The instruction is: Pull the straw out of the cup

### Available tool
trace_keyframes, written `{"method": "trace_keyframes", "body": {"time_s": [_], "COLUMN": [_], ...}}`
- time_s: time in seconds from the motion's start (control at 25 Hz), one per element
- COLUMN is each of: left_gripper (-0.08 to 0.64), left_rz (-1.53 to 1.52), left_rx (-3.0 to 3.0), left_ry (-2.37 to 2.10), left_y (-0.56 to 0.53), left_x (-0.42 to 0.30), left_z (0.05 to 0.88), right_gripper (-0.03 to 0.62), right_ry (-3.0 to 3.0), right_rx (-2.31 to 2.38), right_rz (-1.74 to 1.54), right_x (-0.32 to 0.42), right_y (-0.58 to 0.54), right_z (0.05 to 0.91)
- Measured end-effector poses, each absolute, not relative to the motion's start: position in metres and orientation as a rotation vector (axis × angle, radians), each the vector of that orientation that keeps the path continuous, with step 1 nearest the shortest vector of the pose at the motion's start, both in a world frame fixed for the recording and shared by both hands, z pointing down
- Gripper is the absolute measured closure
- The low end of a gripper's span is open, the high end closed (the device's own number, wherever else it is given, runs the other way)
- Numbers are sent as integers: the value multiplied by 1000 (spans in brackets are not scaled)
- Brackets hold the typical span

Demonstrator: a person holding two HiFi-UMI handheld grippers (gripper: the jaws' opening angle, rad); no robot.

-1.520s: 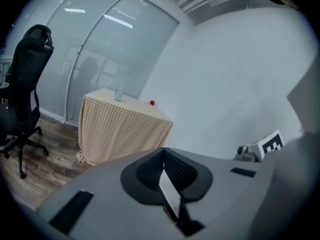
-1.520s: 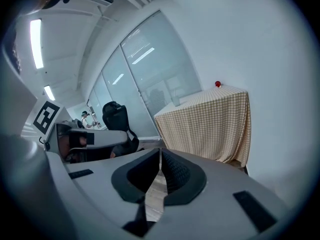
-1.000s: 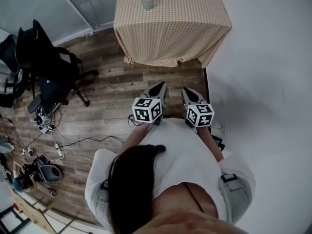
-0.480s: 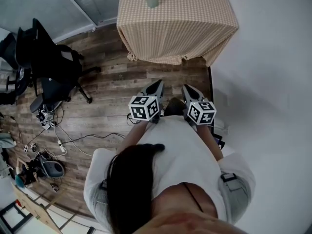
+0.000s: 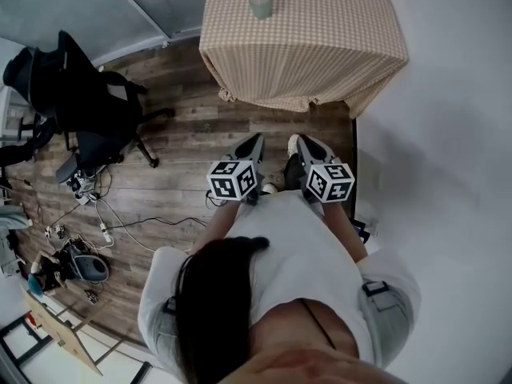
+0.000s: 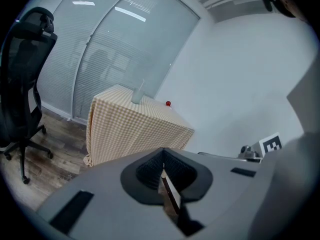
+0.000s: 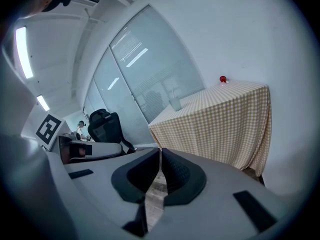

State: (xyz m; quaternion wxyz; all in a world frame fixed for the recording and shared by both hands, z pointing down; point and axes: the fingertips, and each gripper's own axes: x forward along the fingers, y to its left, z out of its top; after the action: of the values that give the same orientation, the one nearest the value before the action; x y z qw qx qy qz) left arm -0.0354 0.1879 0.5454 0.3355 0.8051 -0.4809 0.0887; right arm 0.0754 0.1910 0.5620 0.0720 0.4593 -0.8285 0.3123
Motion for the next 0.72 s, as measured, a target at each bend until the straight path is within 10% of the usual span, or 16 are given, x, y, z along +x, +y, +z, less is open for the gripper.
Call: {"method": "trace_keyframes", "body": {"time_s": [0.72], "left_gripper": [549], "left_rz": [185], "left_rx": [1983], "left_ry": [-1359], "left_y": [56], "left_x": [-18], "left_z": [549], "right_gripper": [555], "right_ry": [-2547], "right_rx": [1235], "right_rz": [882], "right_x": [96], "right_y": [40], "right_z": [552]}}
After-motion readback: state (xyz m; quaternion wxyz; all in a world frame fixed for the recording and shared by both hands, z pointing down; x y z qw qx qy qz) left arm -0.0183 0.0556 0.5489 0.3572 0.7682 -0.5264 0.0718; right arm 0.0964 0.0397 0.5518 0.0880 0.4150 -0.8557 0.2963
